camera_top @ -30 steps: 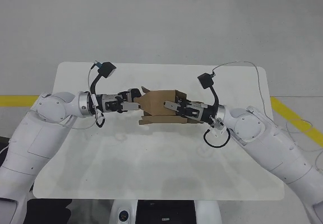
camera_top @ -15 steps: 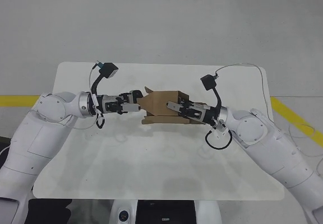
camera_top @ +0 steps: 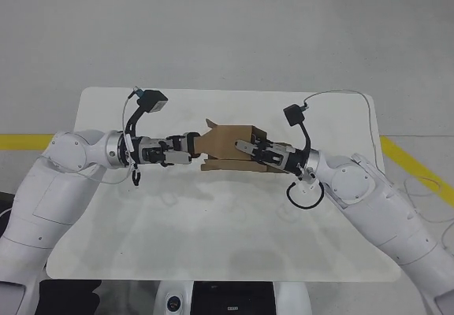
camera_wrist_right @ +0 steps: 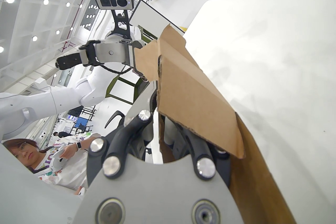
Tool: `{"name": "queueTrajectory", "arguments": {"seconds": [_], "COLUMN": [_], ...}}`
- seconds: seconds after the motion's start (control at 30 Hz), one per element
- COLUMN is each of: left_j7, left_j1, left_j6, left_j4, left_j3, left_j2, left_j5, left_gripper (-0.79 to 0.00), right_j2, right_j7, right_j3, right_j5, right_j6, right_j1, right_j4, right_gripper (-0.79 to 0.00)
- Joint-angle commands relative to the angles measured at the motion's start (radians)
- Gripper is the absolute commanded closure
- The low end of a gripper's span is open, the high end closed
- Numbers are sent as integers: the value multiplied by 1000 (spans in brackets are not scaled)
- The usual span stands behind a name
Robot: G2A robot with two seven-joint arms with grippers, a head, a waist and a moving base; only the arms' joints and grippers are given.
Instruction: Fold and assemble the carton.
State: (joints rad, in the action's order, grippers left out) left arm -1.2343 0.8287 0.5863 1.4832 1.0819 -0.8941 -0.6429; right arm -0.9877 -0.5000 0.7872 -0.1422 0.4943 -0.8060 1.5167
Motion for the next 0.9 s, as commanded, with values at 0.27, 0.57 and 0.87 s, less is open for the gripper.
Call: {"name": "queueTrajectory", "arguments": {"seconds": [0.27, 0.57, 0.87], "left_j7": [-31, -3, 17], "left_j1": [-19, -25, -14], "left_j6": [-31, -4, 16], "left_j4": [40, 31, 40], "left_j3": [-10, -15, -9], "left_j2": [-10, -17, -18], "left_j5": [-57, 14, 73], "left_gripper": [-785, -785, -785], "right_j2": [-28, -50, -66], "right_j7": [-13, -18, -33], "right_j3": [-8, -10, -5], "right_j5": [29, 38, 38], "right_j6": [-27, -16, -7], "right_j1": [21, 22, 10], "right_j4": [8, 16, 19], "right_gripper": [0, 0, 0]}}
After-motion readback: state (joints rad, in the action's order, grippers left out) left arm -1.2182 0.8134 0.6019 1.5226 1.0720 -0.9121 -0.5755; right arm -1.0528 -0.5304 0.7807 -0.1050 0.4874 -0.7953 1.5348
